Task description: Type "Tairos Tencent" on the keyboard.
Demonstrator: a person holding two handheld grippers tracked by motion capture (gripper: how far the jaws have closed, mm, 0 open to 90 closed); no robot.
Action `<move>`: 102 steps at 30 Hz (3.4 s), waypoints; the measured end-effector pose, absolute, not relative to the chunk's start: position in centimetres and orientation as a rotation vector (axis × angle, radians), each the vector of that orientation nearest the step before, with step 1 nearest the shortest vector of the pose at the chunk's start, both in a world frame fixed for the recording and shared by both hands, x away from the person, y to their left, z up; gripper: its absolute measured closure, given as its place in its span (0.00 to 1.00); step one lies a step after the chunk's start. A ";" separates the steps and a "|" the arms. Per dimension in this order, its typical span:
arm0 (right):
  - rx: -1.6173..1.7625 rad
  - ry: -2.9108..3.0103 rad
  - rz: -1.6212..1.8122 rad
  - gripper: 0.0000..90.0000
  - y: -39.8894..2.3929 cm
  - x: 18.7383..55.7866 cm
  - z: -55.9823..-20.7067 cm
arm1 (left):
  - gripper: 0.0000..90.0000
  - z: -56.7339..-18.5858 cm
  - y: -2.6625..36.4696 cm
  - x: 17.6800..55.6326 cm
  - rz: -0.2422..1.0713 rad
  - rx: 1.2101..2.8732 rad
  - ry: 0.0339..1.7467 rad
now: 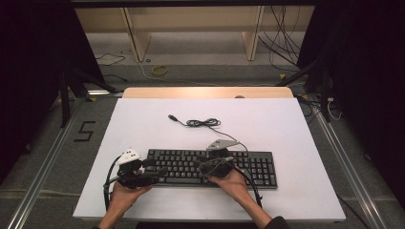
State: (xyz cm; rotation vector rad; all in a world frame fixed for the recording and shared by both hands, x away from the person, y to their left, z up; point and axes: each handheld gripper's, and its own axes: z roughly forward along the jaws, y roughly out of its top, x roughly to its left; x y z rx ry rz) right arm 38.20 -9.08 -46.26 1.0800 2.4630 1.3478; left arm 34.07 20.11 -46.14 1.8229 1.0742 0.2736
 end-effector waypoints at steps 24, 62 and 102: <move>1.055 2.439 1.424 0.38 -10.9 36.3 -45.7 | 0.54 -46.1 18.7 36.3 0.286 1.880 1.075; 1.043 2.415 1.461 0.34 -12.6 34.8 -45.6 | 0.99 -47.3 15.5 39.0 0.257 2.084 1.068; 1.070 2.375 1.436 0.47 -12.1 36.7 -45.5 | 0.41 -45.8 18.1 37.3 0.224 1.851 1.006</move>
